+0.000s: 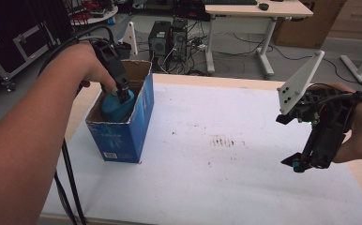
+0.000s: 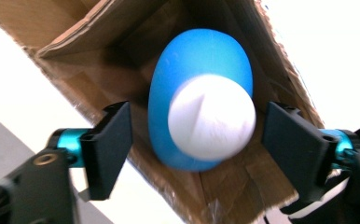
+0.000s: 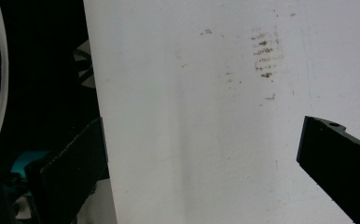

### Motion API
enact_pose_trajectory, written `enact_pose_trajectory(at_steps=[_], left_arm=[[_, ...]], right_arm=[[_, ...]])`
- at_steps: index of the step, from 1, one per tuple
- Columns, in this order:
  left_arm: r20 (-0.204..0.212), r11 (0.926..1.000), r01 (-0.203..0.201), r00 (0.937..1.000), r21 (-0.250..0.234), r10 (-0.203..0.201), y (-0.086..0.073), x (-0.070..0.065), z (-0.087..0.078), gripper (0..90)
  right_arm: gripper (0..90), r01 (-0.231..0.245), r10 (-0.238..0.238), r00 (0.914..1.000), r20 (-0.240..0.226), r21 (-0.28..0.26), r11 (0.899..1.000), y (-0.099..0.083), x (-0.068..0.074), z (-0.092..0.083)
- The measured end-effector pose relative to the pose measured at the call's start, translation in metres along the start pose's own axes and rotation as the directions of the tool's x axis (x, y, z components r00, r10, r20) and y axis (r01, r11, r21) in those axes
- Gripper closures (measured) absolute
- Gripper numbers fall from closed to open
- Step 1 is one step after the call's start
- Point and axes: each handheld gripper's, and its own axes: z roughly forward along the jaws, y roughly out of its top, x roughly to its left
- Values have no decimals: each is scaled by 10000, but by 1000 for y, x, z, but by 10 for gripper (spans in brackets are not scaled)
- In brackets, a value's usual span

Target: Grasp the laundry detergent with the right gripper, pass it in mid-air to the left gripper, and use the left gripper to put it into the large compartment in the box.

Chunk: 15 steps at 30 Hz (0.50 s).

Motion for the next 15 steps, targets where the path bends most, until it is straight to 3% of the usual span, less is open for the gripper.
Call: enact_pose_trajectory(at_steps=[6,10,15], left_arm=[[-114,9992,-412,9991,18,412,-2,-9,-20,197],[19,9966,-821,9966,-87,821,-2,-19,-34,177],[100,9807,-1949,9807,-137,1950,4,-34,-48,141]], right_arm=[[7,54,-54,9999,-142,15,10000,2,0,-3],[7,185,-183,9995,-269,43,9998,6,1,-7],[7,486,-482,9977,-471,80,9988,13,4,-13]])
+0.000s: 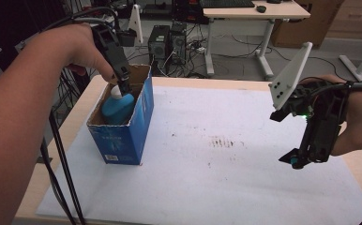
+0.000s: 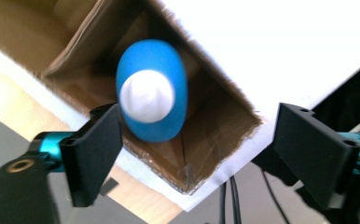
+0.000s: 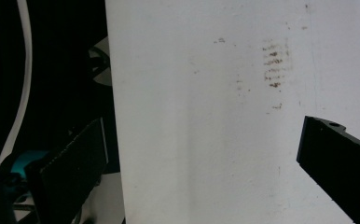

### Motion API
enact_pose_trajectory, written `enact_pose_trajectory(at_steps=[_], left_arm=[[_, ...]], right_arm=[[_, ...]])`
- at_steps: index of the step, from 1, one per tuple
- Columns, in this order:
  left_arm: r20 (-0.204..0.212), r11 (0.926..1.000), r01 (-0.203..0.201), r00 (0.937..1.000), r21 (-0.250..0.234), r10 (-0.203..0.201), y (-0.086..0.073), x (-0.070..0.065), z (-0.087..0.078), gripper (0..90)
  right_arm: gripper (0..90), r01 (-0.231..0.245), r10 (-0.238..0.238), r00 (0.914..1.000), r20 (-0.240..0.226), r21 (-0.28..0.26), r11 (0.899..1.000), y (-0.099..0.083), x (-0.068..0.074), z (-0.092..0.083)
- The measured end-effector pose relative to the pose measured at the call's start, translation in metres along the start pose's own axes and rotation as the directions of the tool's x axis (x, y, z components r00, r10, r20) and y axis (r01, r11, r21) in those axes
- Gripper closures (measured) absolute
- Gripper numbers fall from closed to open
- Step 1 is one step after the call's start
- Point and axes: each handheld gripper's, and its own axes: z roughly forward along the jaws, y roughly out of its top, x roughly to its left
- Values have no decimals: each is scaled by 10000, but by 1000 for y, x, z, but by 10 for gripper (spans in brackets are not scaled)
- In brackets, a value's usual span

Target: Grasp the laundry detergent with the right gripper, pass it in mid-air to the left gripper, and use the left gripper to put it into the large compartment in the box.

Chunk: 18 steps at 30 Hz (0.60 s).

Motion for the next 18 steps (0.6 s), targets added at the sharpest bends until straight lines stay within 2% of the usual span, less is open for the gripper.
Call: enact_pose_trajectory(at_steps=[2,4,9,11,12,13,14,16,18], left_arm=[[156,9982,-604,9980,-32,605,4,-7,-3,118],[347,9950,-987,9945,-122,991,9,-15,-4,93],[424,9812,-1928,9804,62,1924,24,-32,1,90],[490,9707,-2397,9698,138,2388,30,-39,4,78],[490,9707,-2397,9698,138,2388,30,-39,4,69],[691,9593,-2815,9577,223,2794,37,-48,7,64],[661,9522,-3045,9509,263,3022,39,-51,8,63],[793,9439,-3291,9420,281,3261,44,-58,10,55],[756,9321,-3607,9308,340,3575,49,-63,12,37]], right_arm=[[7,141,-141,9999,-91,26,9999,3,1,-2],[7,267,-267,9996,-134,14,9996,7,3,-3],[7,504,-499,9981,-373,146,9986,17,9,-4],[7,587,-573,9972,-480,270,9979,21,11,-3],[7,587,-573,9972,-480,270,9979,21,11,-3],[7,718,-693,9956,-626,385,9967,25,13,-2],[7,751,-726,9952,-662,372,9965,26,14,-3],[7,828,-802,9936,-797,302,9961,28,16,-4],[7,924,-893,9922,-868,323,9952,31,18,-5]])
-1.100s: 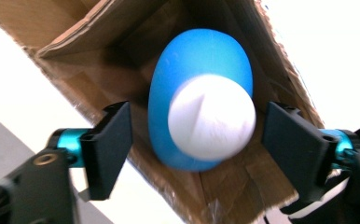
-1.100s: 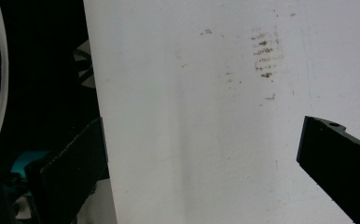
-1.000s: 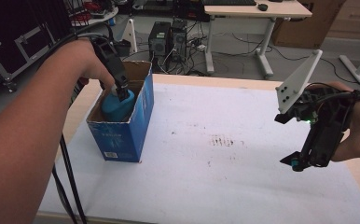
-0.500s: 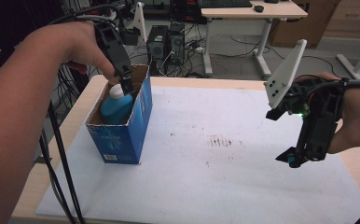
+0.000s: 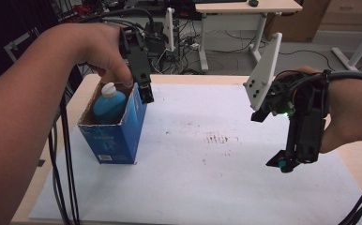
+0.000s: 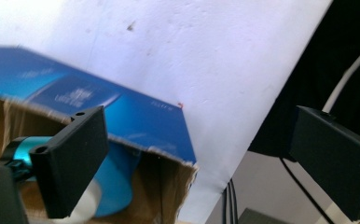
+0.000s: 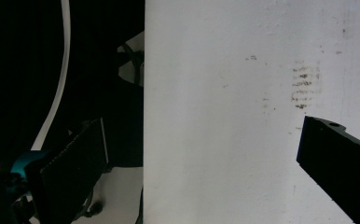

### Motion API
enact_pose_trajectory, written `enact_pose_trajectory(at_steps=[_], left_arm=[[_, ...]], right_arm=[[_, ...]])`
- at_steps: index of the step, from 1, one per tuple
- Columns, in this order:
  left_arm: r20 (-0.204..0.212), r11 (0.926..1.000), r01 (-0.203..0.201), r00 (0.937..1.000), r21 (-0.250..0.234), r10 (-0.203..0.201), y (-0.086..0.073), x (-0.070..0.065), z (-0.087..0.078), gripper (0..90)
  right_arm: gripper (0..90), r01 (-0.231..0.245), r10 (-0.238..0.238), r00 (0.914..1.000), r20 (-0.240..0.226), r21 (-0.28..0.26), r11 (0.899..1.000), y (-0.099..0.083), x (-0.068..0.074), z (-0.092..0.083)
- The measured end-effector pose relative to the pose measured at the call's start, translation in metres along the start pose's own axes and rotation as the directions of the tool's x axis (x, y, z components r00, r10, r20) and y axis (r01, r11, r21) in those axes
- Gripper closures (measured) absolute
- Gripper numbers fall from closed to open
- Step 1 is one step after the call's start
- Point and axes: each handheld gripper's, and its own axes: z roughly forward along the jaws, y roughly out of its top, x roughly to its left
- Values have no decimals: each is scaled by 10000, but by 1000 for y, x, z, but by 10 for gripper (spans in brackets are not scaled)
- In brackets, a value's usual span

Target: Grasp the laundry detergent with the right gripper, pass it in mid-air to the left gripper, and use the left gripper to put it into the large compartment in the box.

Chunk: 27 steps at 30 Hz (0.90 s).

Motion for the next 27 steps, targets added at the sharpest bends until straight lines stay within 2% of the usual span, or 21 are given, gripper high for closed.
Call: enact_pose_trajectory(at_steps=[3,4,5,8,9,10,14,19,20,22,23,27], left_arm=[[82,9998,-183,9998,84,182,6,-2,3,19],[120,9988,-440,9990,213,438,13,-3,6,19],[120,9988,-440,9990,213,438,13,-3,6,17],[195,9945,-989,9950,343,983,24,-7,12,17],[195,9945,-989,9950,343,983,24,-7,12,17],[184,9919,-1229,9923,312,1224,28,-9,13,17],[233,9855,-1680,9856,254,1674,37,-12,17,17],[239,9813,-1910,9814,253,1904,43,-12,19,17],[195,9787,-2039,9789,239,2034,44,-11,19,17],[195,9787,-2039,9789,239,2034,44,-11,19,17],[154,9762,-2158,9764,228,2155,48,-9,21,17],[196,9735,-2280,9735,146,2277,50,-10,22,17]], right_arm=[[7,22,-21,10000,-87,127,9999,2,1,1],[7,57,-53,9999,-126,311,9995,4,2,3],[7,57,-53,9999,-126,311,9995,4,2,3],[7,138,-118,9994,-323,638,9979,5,3,8],[7,138,-118,9994,-323,638,9979,5,3,8],[7,194,-170,9993,-346,704,9973,6,3,9],[7,201,-161,9986,-498,814,9965,7,3,15],[7,237,-182,9981,-585,947,9952,6,2,19],[7,291,-238,9981,-563,964,9949,6,1,20],[7,139,-86,9983,-579,922,9956,5,1,20],[7,225,-170,9981,-600,929,9954,5,0,22],[7,249,-188,9977,-652,941,9952,3,-1,25]])
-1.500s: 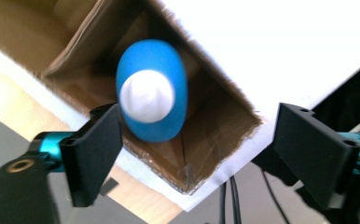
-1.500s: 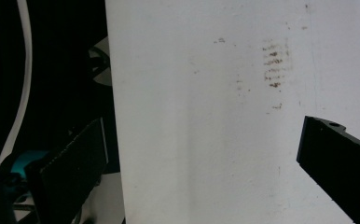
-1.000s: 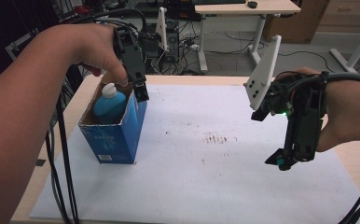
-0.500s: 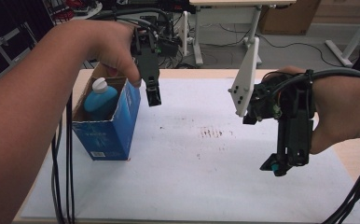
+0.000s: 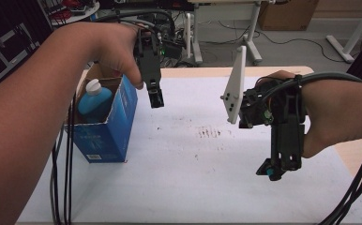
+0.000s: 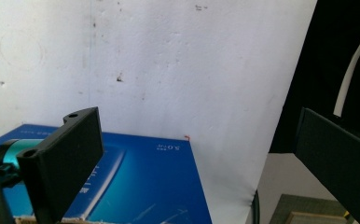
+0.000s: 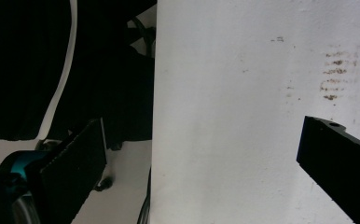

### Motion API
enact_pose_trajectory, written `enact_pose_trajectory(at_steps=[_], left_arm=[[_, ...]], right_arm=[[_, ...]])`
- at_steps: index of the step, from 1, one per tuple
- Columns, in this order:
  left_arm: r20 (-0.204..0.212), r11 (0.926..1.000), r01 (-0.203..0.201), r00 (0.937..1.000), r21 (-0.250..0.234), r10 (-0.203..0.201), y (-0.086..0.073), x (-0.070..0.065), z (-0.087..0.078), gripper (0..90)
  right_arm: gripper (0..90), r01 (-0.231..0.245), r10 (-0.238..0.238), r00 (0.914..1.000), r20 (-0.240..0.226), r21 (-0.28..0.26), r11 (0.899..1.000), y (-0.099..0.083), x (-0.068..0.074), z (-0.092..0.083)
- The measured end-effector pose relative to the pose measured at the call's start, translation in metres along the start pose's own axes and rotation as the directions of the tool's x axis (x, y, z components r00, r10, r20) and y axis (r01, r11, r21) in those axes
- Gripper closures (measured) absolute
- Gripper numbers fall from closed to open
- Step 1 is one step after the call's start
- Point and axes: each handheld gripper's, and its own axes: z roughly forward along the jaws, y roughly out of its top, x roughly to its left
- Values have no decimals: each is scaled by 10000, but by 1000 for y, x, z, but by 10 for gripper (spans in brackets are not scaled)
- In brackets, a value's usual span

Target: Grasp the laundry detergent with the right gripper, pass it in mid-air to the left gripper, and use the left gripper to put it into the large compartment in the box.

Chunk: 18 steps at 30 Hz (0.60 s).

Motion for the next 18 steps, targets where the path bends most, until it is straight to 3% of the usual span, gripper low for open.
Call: enact_pose_trajectory(at_steps=[18], left_arm=[[55,10000,-64,10000,54,63,3,-1,-2,17]], right_arm=[[7,28,-28,10000,-78,14,10000,-1,-1,5]])
